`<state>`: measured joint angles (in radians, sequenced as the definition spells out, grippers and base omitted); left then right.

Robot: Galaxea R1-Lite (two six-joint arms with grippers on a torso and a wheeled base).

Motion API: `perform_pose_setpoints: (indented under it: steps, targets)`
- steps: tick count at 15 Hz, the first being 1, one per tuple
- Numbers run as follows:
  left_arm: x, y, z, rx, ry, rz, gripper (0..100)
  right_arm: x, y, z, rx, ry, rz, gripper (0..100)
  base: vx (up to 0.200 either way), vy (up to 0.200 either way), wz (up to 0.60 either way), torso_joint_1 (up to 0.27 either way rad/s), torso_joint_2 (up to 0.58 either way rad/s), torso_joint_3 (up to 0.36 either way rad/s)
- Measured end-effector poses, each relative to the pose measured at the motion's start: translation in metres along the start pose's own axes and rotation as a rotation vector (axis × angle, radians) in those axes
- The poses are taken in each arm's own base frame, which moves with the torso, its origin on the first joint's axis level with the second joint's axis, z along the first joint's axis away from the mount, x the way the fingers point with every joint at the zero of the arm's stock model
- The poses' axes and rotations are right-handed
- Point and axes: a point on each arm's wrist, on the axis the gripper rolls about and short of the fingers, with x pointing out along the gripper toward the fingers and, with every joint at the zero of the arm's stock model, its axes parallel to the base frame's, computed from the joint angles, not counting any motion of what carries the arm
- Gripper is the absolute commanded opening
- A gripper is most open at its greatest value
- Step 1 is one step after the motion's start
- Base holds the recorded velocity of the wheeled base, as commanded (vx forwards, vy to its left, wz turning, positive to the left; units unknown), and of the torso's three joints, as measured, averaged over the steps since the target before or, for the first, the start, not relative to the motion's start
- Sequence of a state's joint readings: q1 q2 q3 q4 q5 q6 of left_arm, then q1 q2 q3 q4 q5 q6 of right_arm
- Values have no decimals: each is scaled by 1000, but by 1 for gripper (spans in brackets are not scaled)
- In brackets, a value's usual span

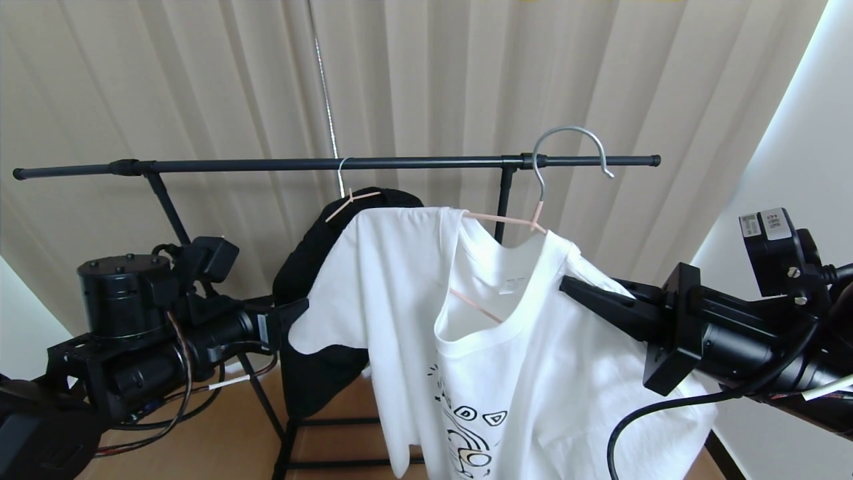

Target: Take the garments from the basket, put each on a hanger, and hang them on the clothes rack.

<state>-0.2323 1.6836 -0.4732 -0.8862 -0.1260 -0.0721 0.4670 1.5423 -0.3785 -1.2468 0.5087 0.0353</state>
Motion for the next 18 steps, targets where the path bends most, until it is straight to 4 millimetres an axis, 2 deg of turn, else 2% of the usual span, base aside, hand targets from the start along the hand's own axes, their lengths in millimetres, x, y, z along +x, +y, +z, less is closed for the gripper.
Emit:
perform_pose_setpoints:
  steps: [4,8,13,15,18]
  targets:
    - [-29,14,15,-8,-66,-77,100,0,1,-2,7,8,37,0,0,0,0,0,0,0]
    - [-46,12,39,12,-23,-95,100,2,0,-9,22,34,62,0,0,0,0,0,0,0]
    - [-68,-3,98,60,13,-193,100,3,1,-18,46,70,129,0,0,0,0,0,0,0]
    - [-71,-16,113,136,-6,-259,100,3,2,-19,42,63,155,0,0,0,0,0,0,0]
    - [-77,-31,130,182,-29,-446,100,2,3,-22,32,46,176,0,0,0,0,0,0,0]
